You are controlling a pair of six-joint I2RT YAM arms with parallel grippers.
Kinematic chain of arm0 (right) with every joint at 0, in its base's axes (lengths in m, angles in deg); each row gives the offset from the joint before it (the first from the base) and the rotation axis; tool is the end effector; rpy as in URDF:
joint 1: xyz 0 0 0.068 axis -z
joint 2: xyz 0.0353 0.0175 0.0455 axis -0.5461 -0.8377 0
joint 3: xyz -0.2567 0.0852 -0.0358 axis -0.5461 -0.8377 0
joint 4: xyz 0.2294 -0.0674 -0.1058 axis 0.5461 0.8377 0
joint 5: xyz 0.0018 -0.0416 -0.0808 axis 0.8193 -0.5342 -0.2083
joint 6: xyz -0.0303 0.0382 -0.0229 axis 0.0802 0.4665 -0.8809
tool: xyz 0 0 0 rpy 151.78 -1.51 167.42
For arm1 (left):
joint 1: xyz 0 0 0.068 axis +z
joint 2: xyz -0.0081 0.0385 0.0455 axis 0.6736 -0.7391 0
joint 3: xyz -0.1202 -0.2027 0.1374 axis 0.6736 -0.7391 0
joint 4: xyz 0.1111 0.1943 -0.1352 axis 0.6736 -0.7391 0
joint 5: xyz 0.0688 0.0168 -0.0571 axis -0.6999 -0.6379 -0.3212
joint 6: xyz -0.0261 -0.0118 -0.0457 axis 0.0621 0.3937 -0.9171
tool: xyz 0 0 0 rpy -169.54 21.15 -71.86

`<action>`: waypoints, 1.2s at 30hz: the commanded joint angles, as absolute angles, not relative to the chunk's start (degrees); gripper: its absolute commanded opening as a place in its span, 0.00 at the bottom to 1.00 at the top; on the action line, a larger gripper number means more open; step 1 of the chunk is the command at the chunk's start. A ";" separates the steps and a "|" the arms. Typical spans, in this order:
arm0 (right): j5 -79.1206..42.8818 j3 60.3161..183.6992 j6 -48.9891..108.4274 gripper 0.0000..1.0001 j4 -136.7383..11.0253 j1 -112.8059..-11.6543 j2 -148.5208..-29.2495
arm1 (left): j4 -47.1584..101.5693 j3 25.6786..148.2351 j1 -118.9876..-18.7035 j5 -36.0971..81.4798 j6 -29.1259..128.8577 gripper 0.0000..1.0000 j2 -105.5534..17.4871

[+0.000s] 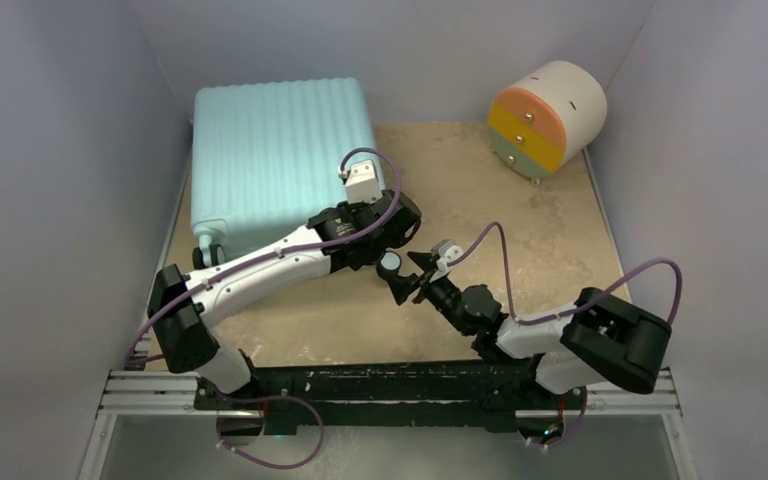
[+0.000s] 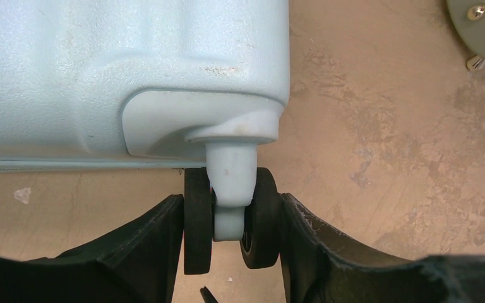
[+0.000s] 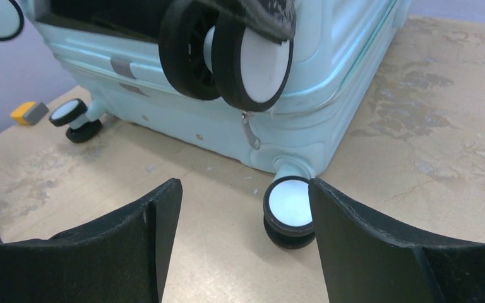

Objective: Pack the luggage
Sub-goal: Zip the luggage at the center of the board.

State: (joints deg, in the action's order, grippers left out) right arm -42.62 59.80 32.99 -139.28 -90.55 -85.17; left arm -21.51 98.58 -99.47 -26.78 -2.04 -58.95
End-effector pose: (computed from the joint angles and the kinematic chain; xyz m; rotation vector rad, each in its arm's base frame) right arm 0.1321 0.1880 0.1997 -0.3267 1.3786 0.7832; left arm 0.2000 -0.2663 0.3285 -0.3988 2.1903 -0.2279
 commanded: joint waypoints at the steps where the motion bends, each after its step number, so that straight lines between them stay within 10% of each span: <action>1: -42.36 59.71 29.75 0.75 -152.27 -90.67 -91.37 | -19.81 96.46 -98.77 -27.30 -1.83 0.38 -57.02; 23: -50.20 72.21 30.48 0.72 -167.30 -91.30 -112.99 | -17.73 92.74 -95.27 -24.62 1.50 0.57 -58.27; 36: -55.95 80.01 37.03 0.61 -167.08 -91.36 -118.99 | -16.13 91.20 -95.17 -23.51 2.30 0.45 -56.62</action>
State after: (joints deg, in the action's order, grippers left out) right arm -52.87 77.14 35.26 -150.34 -90.97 -119.07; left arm -13.20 93.61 -96.30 -23.66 -0.33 -56.55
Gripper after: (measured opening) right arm 0.625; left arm 0.524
